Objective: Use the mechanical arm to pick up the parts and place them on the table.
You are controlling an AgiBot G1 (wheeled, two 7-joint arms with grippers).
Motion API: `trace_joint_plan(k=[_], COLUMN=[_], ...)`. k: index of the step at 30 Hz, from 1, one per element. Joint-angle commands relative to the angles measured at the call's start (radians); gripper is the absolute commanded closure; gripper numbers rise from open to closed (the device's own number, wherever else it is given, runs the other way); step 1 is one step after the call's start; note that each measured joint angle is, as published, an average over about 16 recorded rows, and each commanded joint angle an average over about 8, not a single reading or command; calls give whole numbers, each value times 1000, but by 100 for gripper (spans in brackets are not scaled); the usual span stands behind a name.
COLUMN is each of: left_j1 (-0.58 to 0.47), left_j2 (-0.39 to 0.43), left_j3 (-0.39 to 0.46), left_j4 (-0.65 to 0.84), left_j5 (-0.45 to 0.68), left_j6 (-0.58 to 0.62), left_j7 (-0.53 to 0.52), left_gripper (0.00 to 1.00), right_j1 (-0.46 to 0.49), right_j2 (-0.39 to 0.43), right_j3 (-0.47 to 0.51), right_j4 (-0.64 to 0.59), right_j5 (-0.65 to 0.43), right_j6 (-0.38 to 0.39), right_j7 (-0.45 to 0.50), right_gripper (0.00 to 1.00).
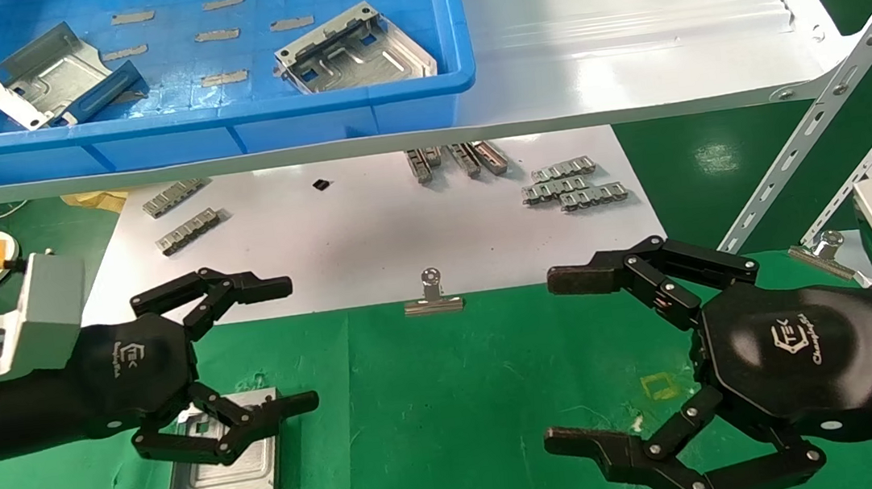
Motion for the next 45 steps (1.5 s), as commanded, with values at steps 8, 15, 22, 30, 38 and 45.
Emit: trace_joint_plan(k=[8,15,22,30,38,45], left_j1=[95,170,245,297,297,291], left_j2=[-32,-58,-83,-100,-101,-99], left_j3=[-100,-178,-255,-310,-310,-303], left_j4=[-156,-279,-400,-486,-484,-474], left_j5=[-33,-58,-83,-102,-104,-101], left_j6=[-16,-28,-41,-49,-50,-49], left_j7=[-101,-180,-259,-309,-308,-304], left_gripper=[0,0,0,0,0,0], right_j1=[0,0,0,0,0,0], right_j2=[0,0,0,0,0,0], right_j3=[0,0,0,0,0,0], right_j4=[0,0,0,0,0,0], right_j5=[0,0,0,0,0,0], right_j6=[0,0,0,0,0,0], right_j7=[0,0,0,0,0,0], right_gripper=[0,0,0,0,0,0])
